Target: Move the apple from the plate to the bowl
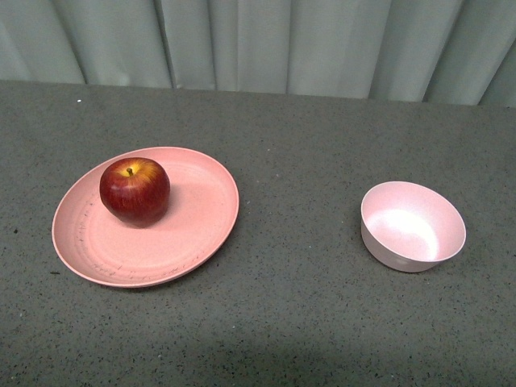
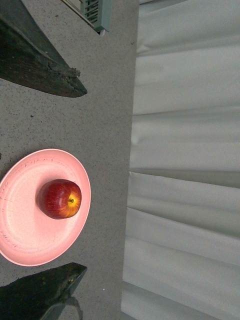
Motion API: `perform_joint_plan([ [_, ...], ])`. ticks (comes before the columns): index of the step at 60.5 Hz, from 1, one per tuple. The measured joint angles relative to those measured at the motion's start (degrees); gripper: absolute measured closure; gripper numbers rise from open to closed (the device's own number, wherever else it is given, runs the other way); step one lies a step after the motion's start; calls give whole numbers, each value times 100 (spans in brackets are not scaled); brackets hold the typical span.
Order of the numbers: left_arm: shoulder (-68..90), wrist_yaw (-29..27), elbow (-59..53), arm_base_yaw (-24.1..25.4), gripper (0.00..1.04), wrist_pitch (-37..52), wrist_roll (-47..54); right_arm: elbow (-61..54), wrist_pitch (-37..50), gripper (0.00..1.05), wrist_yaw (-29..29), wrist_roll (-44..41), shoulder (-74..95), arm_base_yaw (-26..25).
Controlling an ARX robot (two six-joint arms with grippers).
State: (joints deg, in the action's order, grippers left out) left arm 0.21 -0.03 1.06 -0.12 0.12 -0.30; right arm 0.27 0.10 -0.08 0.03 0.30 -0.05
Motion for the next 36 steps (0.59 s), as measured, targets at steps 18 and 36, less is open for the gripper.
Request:
perform_joint_plan([
  [18,0,0,0,0,7,0,0,0,0,9,0,-2,0,-2],
  [36,0,0,0,0,7,0,0,0,0,9,0,-2,0,0],
])
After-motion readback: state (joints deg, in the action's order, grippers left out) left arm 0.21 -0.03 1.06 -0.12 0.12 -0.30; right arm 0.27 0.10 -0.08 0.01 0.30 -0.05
